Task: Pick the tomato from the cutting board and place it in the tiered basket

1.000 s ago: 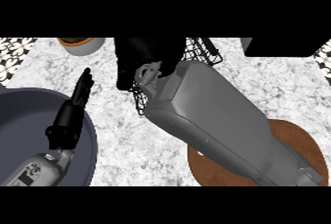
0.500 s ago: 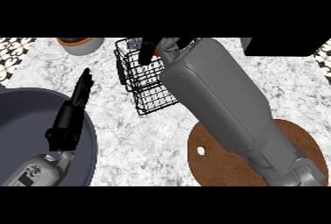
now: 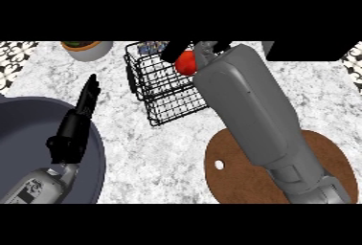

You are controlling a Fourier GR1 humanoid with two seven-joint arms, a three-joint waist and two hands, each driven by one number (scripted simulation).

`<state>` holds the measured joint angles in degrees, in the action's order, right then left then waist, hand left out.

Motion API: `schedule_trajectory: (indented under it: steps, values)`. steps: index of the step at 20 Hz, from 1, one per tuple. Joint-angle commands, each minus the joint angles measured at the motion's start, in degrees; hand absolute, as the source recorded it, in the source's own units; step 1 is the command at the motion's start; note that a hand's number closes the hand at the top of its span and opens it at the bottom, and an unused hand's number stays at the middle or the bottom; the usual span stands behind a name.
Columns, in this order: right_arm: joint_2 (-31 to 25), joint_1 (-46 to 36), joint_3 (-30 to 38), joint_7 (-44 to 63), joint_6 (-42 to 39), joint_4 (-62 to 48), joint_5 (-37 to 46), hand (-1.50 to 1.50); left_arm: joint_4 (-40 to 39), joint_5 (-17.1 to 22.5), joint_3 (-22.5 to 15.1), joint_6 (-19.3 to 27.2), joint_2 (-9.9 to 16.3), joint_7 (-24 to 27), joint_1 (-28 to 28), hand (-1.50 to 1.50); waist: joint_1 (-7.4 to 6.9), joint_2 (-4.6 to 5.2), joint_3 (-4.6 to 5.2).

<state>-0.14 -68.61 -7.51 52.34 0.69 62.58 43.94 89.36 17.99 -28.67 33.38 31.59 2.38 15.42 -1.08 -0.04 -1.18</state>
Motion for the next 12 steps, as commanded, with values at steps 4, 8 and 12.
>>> schedule_trajectory:
  steps: [4,8,12]
  values:
    - [-3.94,1.54,7.19,3.02,9.08,5.36,1.20,-1.50,-0.77,-0.30,-2.19,3.10,-5.86,-0.92,-1.66,0.00,1.96,-0.09,1.14]
    - [-6.49,7.90,11.32,4.99,7.86,14.84,-1.93,-1.50,-1.03,2.03,0.72,1.34,-3.81,-0.05,-2.27,0.00,3.40,-0.46,1.11]
    - [-9.09,17.47,15.57,2.96,5.99,24.47,-6.94,-1.50,0.39,4.23,2.54,-0.86,-1.11,2.32,-5.30,0.00,3.56,-0.61,1.11]
